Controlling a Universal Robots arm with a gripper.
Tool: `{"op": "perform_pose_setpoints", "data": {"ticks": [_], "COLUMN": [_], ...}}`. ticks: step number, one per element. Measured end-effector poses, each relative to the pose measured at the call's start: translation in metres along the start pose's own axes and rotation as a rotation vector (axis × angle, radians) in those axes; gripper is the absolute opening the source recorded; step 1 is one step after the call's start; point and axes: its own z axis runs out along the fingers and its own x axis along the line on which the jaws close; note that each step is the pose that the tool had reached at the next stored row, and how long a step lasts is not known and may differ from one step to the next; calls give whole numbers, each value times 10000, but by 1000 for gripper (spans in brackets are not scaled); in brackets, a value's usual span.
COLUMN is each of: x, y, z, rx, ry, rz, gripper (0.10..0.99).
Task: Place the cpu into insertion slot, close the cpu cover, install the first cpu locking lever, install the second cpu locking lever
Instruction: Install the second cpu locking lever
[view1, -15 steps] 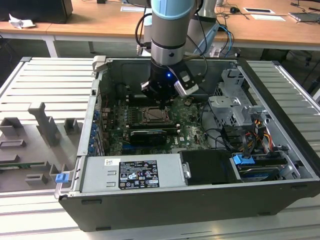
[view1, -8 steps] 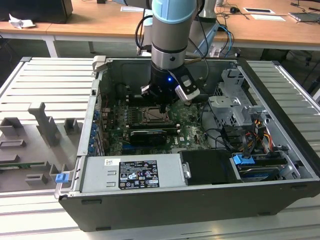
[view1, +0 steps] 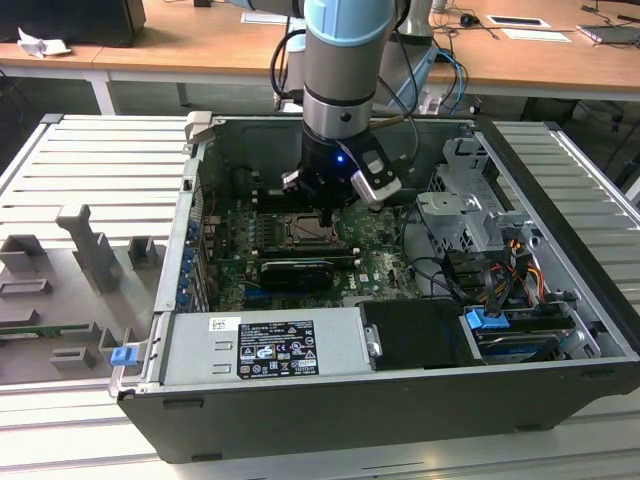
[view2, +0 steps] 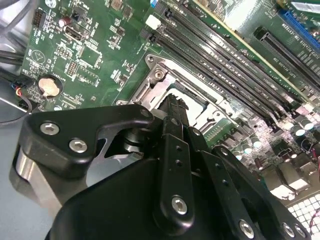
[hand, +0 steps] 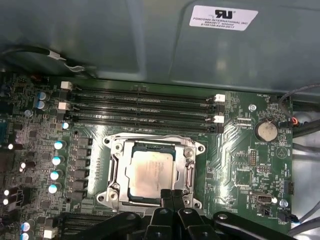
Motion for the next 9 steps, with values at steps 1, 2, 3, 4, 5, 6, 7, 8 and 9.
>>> {"op": "perform_pose_setpoints", "data": {"ticks": [1,2,3,4,5,6,7,8,9], "x": [1,2,2,3,4,5,6,6,5], "y": [-12,-21,-31,-45,-54,-64,-66,-68,-69], "z": [-1,-2,-3,-5,-6,-8,-8,-14,-19], "rx": [0,0,0,0,0,0,1,2,0], "ry": [0,0,0,0,0,1,1,2,1], "rz": [0,0,0,0,0,0,1,2,1], "gripper": [106,106,106,106,106,106,106,106,106]}}
